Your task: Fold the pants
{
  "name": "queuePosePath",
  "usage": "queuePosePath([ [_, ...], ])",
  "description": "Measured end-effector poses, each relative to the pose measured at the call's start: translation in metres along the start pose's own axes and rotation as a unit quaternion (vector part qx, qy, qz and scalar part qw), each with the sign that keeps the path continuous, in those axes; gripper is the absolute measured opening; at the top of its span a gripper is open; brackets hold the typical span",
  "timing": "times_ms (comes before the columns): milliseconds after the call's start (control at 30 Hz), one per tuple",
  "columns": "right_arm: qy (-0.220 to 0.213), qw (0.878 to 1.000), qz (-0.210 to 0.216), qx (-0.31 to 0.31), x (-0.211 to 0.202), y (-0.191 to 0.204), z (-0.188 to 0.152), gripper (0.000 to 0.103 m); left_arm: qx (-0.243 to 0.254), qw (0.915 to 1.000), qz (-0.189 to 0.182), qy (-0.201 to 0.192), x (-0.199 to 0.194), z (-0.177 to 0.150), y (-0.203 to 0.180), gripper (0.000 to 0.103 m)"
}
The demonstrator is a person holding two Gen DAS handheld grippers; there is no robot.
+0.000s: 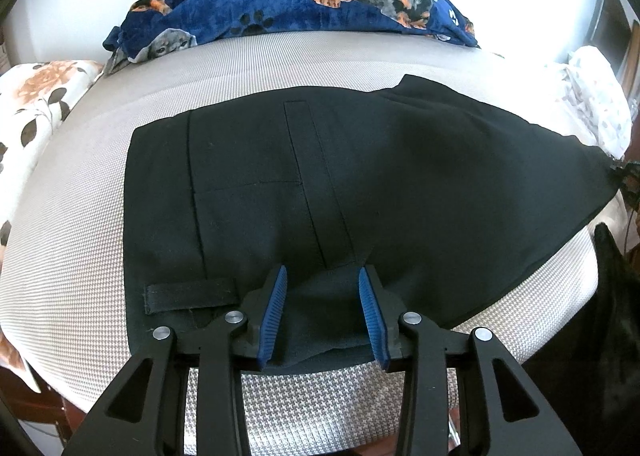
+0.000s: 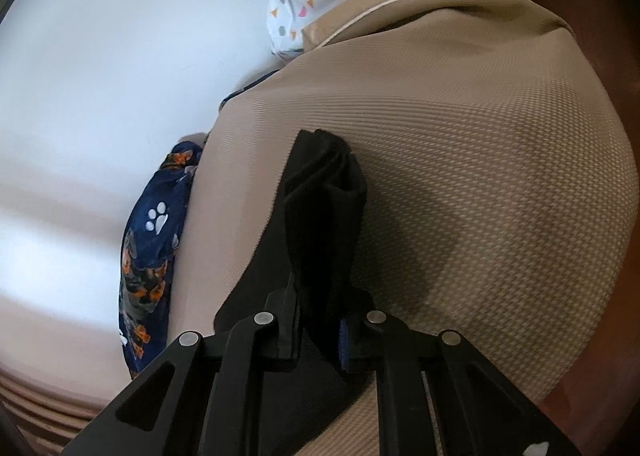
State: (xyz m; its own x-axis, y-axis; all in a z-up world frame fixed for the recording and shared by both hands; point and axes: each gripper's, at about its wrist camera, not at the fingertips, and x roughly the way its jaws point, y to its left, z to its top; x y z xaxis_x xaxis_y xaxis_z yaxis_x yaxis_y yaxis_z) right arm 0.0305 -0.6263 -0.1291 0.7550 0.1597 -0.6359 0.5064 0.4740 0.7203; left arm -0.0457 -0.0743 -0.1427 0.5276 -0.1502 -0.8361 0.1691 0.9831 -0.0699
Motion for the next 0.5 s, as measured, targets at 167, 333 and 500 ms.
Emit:
queuePosePath([
  [167,0.000,1.000,0.012,-0.016,-0.003,0.013,-0.006,0.013,0.000,1.0000,0.000,-0.001,0.000,0.000,0.000,0.039],
  [333,-0.002,0.999,0.030,-0.025,-0.007,0.024,-0.012,0.013,0.000,1.0000,0.000,0.000,0.000,0.000,-0.001,0.040],
  [500,0.004,0.998,0.048,-0.038,-0.008,0.038,-0.023,0.013,0.001,1.0000,0.001,0.000,0.000,0.000,-0.001,0.040],
])
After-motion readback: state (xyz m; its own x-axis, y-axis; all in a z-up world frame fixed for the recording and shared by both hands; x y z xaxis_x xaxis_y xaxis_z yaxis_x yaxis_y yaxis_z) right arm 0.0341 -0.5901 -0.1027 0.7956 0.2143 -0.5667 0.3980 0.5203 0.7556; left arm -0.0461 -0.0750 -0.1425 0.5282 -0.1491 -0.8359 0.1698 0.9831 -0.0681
